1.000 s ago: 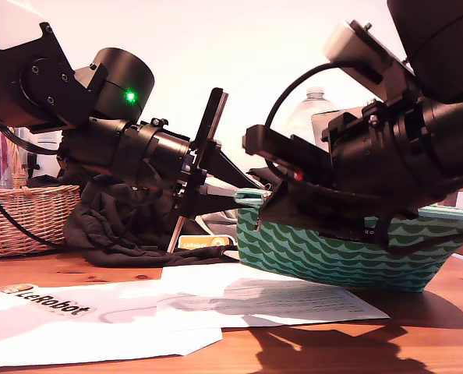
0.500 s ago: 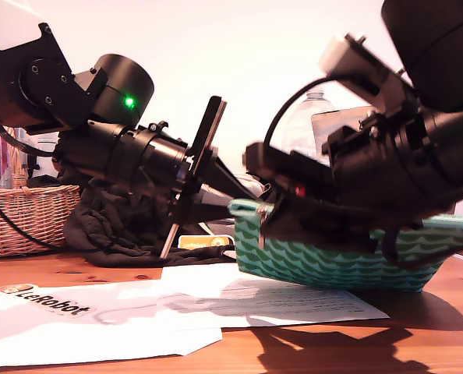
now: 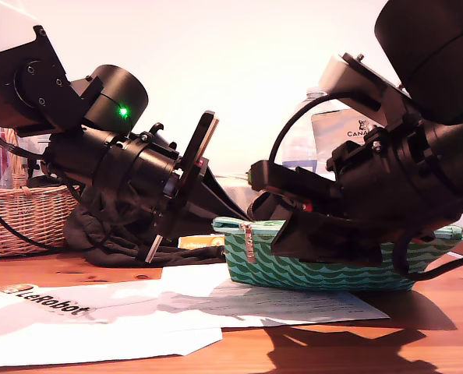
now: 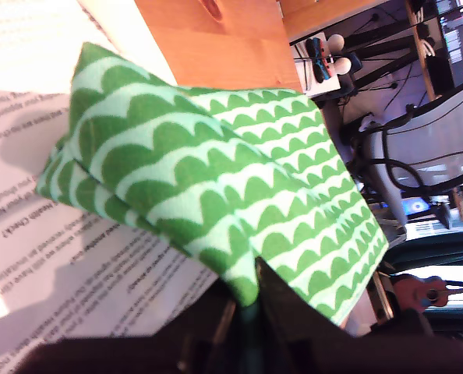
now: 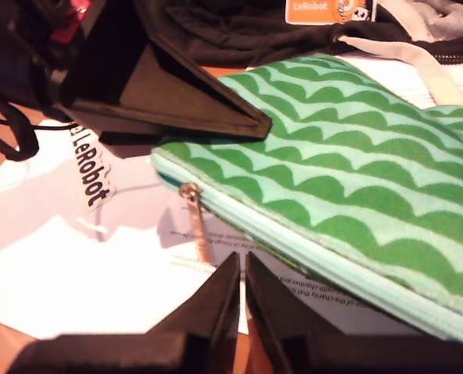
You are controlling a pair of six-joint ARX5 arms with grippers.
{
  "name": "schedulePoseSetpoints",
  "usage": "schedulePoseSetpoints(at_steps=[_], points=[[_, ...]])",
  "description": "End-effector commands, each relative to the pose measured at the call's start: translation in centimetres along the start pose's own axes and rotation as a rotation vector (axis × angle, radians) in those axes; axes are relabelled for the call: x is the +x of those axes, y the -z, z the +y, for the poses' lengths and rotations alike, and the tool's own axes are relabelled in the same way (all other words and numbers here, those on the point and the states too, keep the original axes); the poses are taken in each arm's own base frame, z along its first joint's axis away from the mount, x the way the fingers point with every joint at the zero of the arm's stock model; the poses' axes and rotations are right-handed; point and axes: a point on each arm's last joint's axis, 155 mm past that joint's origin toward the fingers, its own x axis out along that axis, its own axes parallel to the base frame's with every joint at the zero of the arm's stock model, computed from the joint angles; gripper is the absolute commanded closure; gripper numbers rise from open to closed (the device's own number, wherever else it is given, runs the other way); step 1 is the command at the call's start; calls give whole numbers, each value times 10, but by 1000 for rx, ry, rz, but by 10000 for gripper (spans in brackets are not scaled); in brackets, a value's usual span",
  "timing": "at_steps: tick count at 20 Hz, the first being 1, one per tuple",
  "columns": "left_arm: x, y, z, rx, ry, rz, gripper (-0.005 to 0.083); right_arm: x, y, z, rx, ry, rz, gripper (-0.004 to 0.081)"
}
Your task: Open the zipper in the zip bag in front of you
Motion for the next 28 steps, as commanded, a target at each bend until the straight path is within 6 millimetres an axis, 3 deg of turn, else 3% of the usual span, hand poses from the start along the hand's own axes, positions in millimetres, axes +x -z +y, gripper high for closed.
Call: schedulePoseSetpoints(at_steps=[1,2,4,5,14,22,28], points=[[1,-2,3,10,2,-3,793,1,-3,7,12,-36,-3,781],[1,-1,2,6,3,0,793,1,-2,14,12,-70,11,741],[1,0,1,1,11,8,793,4,1,28,10,-132,53,543],[1,1,0,-1,17,14,793,6,-1,30,12,-135,64,523],[1,6,-6,-37,48,41,793,16,-4,7,6,-47,120,523],[1,8,-8,-52,60,52,793,17,-16,10,20,-55,74,528],[0,7,-12,-67,76,54,793,17,-18,12,30,-67,66,595]])
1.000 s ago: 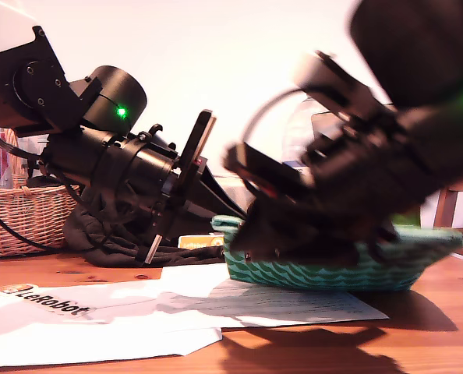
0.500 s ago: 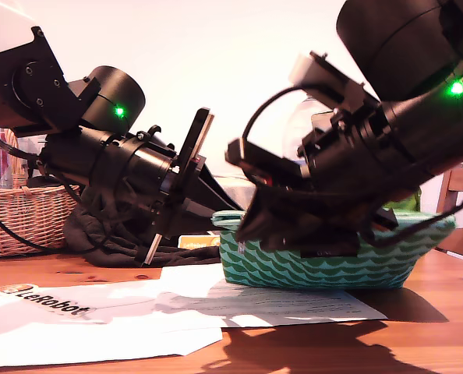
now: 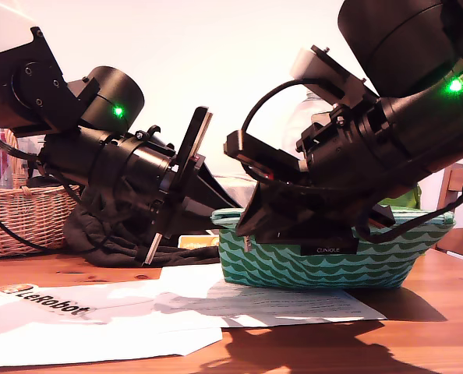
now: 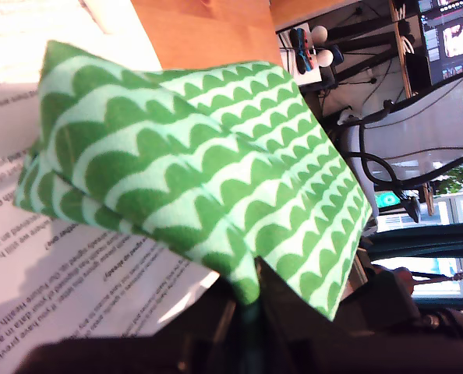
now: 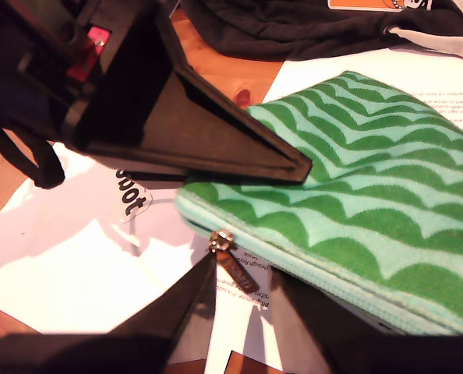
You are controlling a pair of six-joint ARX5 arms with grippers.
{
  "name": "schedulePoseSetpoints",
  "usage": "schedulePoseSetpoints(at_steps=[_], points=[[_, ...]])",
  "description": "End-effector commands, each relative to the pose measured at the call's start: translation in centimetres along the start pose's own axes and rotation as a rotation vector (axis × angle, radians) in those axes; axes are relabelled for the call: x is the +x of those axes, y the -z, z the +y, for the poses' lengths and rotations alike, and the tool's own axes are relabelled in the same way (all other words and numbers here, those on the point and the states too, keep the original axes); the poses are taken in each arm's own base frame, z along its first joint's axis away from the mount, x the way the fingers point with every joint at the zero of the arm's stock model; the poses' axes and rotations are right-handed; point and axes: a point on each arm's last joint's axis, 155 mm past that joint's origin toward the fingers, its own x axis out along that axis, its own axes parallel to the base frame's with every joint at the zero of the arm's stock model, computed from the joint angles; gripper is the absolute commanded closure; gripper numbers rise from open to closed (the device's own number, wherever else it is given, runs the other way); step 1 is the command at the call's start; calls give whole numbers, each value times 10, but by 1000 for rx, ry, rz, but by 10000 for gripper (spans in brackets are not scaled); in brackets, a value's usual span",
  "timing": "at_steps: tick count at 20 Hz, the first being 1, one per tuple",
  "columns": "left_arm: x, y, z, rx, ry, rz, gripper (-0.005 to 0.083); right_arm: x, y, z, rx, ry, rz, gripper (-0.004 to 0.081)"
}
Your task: Open the zipper in the zip bag in front of you
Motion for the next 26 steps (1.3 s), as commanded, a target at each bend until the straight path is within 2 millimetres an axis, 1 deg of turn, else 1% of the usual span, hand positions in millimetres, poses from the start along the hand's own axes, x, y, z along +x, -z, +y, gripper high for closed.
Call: schedulePoseSetpoints(at_steps=[1,3,7,11,16,17,19,20,22,26], points=[[3,0,-3,8,20,8,793,1,1,0,6,-4,1,596],[3,2,-4,8,27,15,793,1,2,-1,22,-2,4,609],[2,2,-5,9,32,20,793,1,2,-1,21,-1,4,785],[2,2,-5,9,32,19,793,1,3,-1,21,1,8,783],[2,2,-4,17,29,16,793,1,10,-4,21,11,36,782],[2,2,-4,16,29,17,793,1,10,-4,20,11,34,747],[2,3,-5,9,32,22,793,1,6,-4,20,13,18,576],[2,3,-5,4,32,23,793,1,5,-6,20,26,10,538],[2,3,-5,1,33,24,793,1,3,-9,20,40,4,541],[2,3,-5,-4,33,24,793,1,-2,-2,13,31,-23,547]])
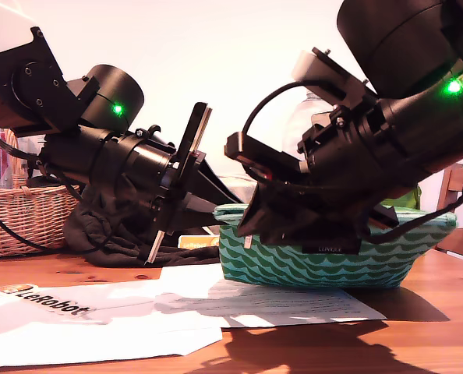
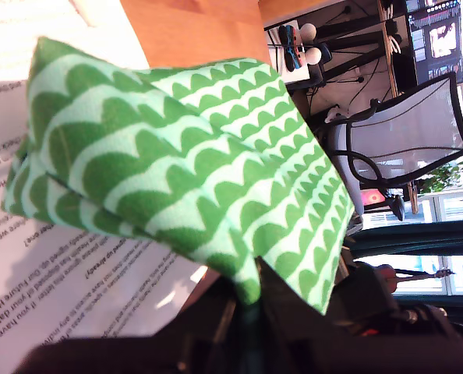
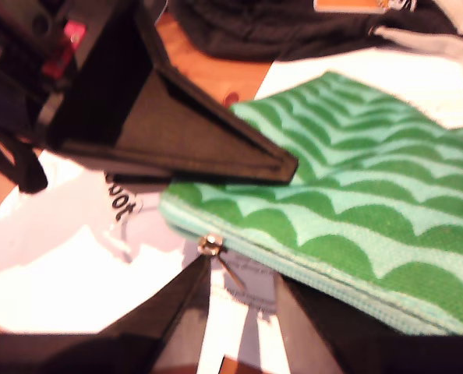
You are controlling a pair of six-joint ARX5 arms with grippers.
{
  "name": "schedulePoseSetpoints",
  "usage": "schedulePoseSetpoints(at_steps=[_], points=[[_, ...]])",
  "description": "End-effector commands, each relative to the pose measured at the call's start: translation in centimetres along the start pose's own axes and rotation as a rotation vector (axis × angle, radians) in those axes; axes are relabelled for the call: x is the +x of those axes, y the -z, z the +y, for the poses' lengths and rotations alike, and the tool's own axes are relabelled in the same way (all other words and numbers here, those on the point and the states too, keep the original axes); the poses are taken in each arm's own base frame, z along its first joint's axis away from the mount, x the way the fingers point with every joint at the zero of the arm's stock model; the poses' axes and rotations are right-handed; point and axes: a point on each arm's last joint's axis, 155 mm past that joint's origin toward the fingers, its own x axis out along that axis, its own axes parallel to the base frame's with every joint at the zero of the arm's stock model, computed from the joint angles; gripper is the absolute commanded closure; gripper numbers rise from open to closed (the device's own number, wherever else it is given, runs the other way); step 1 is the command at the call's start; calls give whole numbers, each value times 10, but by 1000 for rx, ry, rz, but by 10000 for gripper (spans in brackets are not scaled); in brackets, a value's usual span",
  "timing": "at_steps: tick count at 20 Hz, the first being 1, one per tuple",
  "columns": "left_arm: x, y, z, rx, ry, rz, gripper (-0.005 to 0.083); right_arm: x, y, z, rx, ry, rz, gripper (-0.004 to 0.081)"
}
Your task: Open the zipper in the zip bag in front of you
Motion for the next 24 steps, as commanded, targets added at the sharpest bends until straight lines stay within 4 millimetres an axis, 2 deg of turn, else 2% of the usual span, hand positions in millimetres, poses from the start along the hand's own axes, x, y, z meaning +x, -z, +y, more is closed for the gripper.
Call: schedulePoseSetpoints(at_steps=[1,5,6,15,24], points=[[3,2,-1,5,12,13,793,1,-1,2,0,-2,-14,580],[3,2,-1,5,14,15,793,1,0,4,-4,-6,-10,759],[3,2,-1,5,14,14,793,1,1,4,-4,-5,-7,781],[-1,-4,4,78,1,-4,793,0,20,0,-7,6,69,783],[-4,2,30,178,-108,8,793,-2,41,-10,-11,44,156,783]])
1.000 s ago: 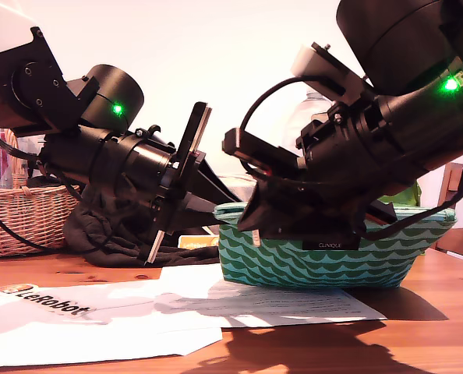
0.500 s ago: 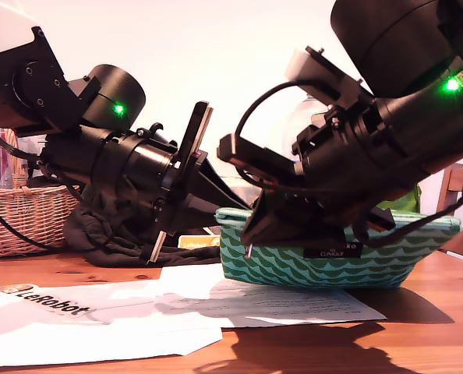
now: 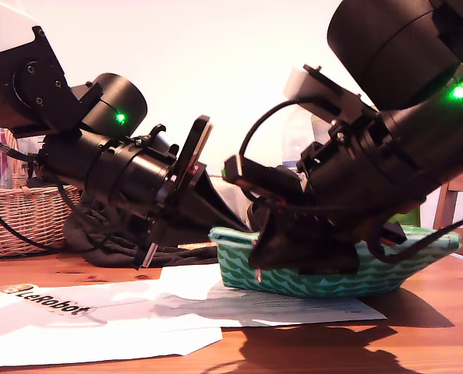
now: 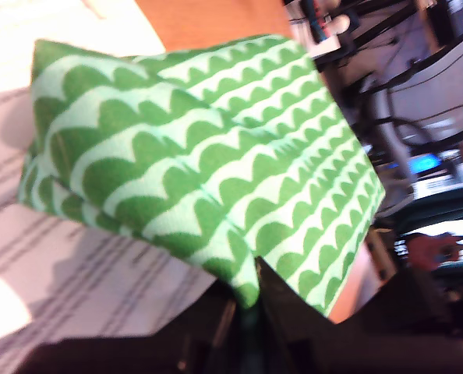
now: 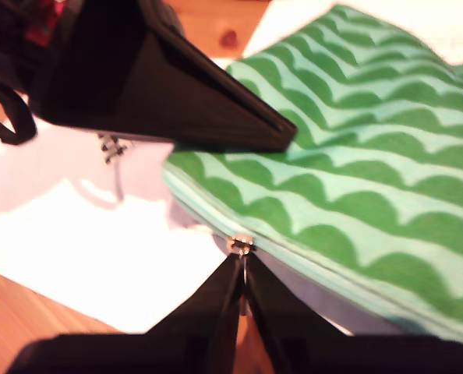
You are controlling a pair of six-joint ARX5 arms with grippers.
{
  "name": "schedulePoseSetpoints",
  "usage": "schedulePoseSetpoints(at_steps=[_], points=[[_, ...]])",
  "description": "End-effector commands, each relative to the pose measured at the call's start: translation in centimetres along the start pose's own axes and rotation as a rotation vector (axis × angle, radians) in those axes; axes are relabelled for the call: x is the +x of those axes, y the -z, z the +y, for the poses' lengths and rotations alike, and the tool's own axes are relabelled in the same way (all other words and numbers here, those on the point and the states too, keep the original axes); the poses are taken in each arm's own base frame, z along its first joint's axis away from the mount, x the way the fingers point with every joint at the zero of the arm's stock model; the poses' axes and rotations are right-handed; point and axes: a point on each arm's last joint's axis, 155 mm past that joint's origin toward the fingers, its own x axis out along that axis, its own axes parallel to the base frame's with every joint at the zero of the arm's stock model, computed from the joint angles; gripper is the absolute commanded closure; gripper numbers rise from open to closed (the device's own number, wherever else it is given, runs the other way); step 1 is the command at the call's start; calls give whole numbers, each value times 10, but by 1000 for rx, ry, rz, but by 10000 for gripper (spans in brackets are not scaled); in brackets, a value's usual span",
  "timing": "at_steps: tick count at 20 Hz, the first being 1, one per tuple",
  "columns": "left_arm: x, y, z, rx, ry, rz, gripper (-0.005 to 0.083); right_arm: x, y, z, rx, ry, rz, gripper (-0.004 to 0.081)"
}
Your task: Open the zipper in the zip bag in front of you
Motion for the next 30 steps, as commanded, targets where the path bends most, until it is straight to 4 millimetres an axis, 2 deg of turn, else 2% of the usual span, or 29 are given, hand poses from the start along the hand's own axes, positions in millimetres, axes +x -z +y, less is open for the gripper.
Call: schedulePoseSetpoints(at_steps=[1,9,19,24,30], points=[[-1,-3,9,19,-23,-8,793,1,11,-7,3,29,43,783],[-3,-8,22,123,-88,-31,793,0,30,-15,-4,82,170,783],[-15,-23,45,113,-177,-88,793,-12,63,-30,-16,160,358,783],[-21,-27,56,98,-219,-107,793,-25,86,-40,-27,202,464,783],[-22,-29,60,92,-236,-114,793,-44,110,-51,-59,243,586,783]])
